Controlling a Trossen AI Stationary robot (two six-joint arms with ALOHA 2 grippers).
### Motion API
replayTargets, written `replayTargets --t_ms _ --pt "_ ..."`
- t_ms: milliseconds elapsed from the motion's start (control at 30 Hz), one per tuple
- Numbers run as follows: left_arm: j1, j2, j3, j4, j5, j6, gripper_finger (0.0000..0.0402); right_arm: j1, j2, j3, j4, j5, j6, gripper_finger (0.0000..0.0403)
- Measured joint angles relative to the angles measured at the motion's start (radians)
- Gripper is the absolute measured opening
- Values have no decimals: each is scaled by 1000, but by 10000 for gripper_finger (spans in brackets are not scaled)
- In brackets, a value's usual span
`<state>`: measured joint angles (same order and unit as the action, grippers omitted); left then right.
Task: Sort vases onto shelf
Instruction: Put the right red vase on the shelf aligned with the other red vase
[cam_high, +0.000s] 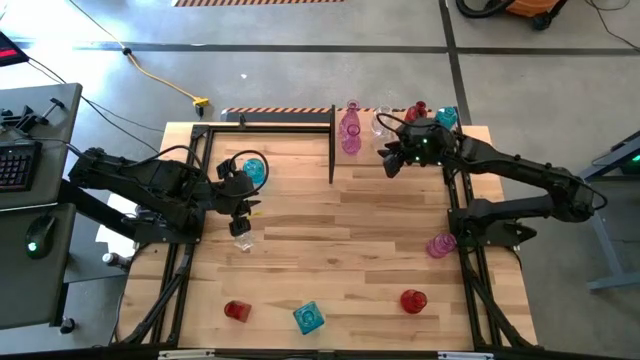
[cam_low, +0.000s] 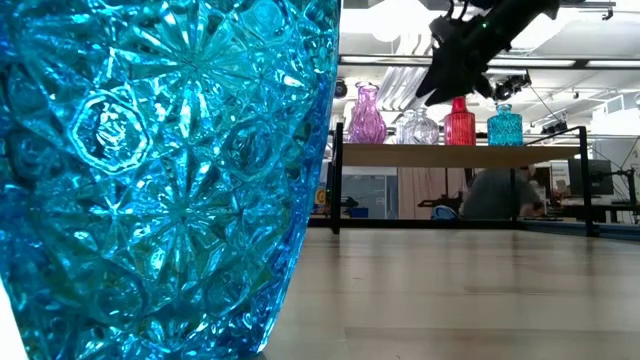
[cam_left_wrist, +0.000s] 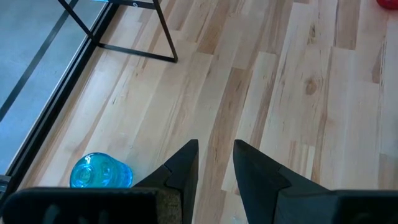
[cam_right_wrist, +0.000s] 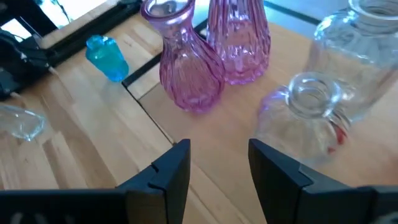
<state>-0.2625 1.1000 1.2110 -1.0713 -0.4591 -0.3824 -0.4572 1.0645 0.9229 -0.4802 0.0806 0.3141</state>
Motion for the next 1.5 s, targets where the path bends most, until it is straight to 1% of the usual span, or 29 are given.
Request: replayTargets --t_ms 100,233,433,567,700,867,1033,1267,1500 --pt "0 0 0 0 0 0 90 0 0 49 -98 -16 3 149" --pt "0 0 0 0 0 0 90 11 0 114 -230 -71 48 149" --pt "0 0 0 0 0 0 90 96 0 192 -377 -93 110 149" --pt "0 0 0 0 1 0 90 186 -1 216 -453 -93 166 149" --pt "0 0 0 0 1 0 90 288 -6 209 -474 -89 235 149" --pt "0 0 0 0 2 0 90 431 -6 209 -492 -28 338 149" --pt "0 0 0 0 4 1 90 572 -6 209 -509 21 491 149" --pt "0 0 0 0 4 19 90 745 -6 209 -553 24 699 149" --pt "0 0 0 0 3 21 90 890 3 208 -614 25 913 149"
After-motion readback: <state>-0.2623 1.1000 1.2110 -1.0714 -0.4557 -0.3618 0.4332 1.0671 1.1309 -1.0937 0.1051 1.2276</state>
